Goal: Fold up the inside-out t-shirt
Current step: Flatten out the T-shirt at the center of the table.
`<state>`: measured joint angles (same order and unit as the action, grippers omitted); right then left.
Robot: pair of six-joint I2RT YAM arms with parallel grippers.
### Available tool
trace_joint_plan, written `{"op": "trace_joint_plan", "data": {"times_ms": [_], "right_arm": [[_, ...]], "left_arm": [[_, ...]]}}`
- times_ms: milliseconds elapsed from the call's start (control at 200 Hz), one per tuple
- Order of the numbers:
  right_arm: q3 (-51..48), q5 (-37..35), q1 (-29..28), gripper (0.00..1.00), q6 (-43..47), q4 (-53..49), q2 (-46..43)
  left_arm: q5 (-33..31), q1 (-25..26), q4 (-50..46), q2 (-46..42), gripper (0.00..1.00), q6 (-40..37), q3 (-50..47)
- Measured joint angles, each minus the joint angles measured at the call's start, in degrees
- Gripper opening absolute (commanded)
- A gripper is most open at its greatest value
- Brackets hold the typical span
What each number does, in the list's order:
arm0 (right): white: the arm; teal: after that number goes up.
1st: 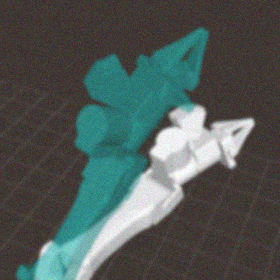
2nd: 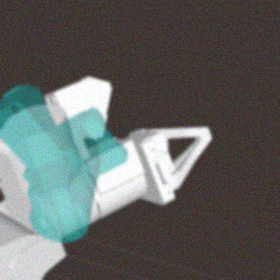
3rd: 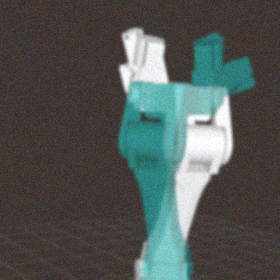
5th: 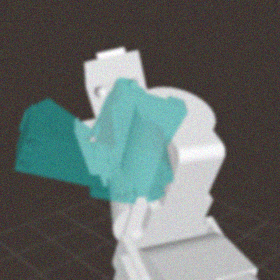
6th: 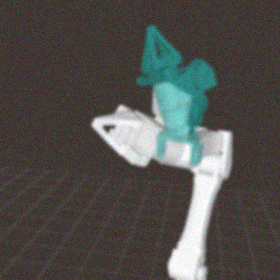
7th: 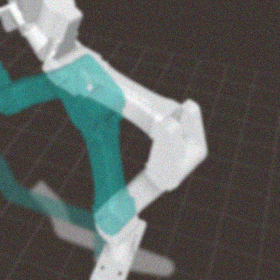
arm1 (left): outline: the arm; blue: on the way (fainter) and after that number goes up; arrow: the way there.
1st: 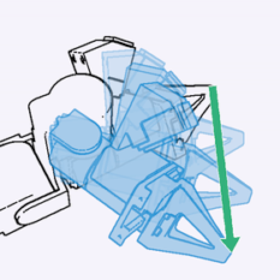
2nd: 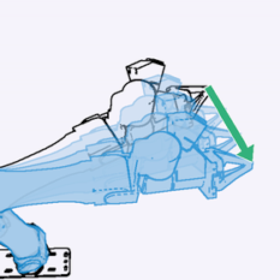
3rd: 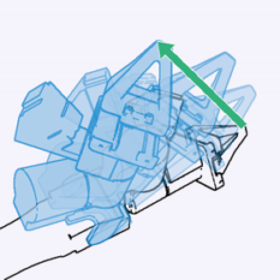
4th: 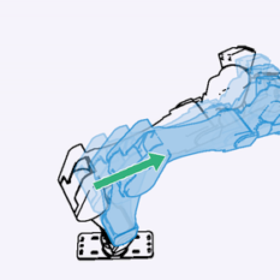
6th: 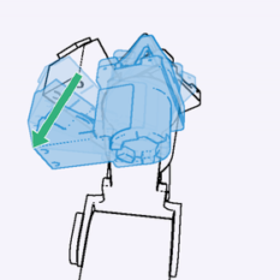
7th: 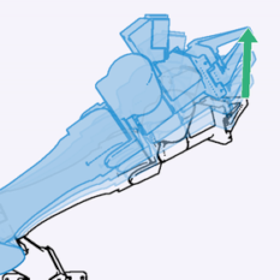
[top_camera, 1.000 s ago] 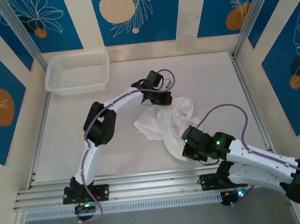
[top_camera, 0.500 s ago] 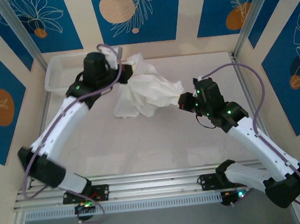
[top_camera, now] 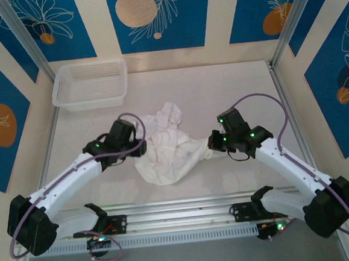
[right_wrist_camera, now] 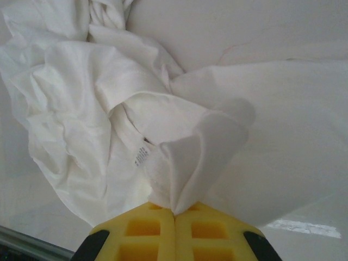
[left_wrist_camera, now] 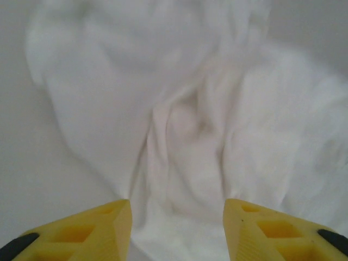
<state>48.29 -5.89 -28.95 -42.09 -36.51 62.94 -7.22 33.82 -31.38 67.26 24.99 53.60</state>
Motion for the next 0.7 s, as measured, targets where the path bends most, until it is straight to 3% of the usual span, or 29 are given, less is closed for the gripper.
{"op": "trace_joint_plan", "data": {"times_ms": [175, 345, 475, 610, 665, 700], "right_arm": [[0.9, 1.3, 0.1, 0.0, 0.4, 0.6, 3.0], [1.2, 1.7, 0.2, 0.0, 0.4, 1.0, 3.4], [1.2, 1.9, 0.3, 0.0, 0.4, 1.1, 3.9], [1.2, 2.3, 0.5, 0.03, 0.4, 1.2, 4.2], [1.2, 2.3, 0.5, 0.07, 0.3, 1.1, 4.2], [1.2, 2.3, 0.6, 0.11, 0.2, 1.2, 4.4]], "left_arm": [[2.0, -6.4, 1.3, 8.3, 0.4, 2.8, 9.3], [13.6, -9.6, 4.2, 17.6, 0.41, 6.4, 9.1], [22.4, -9.3, 8.8, 20.9, 0.49, 9.0, 7.0], [24.3, -9.3, 11.1, 23.5, 0.56, 9.8, 6.1], [24.3, -9.3, 11.6, 24.8, 0.52, 9.9, 6.1], [24.2, -9.3, 12.0, 25.6, 0.43, 10.0, 6.1]]}}
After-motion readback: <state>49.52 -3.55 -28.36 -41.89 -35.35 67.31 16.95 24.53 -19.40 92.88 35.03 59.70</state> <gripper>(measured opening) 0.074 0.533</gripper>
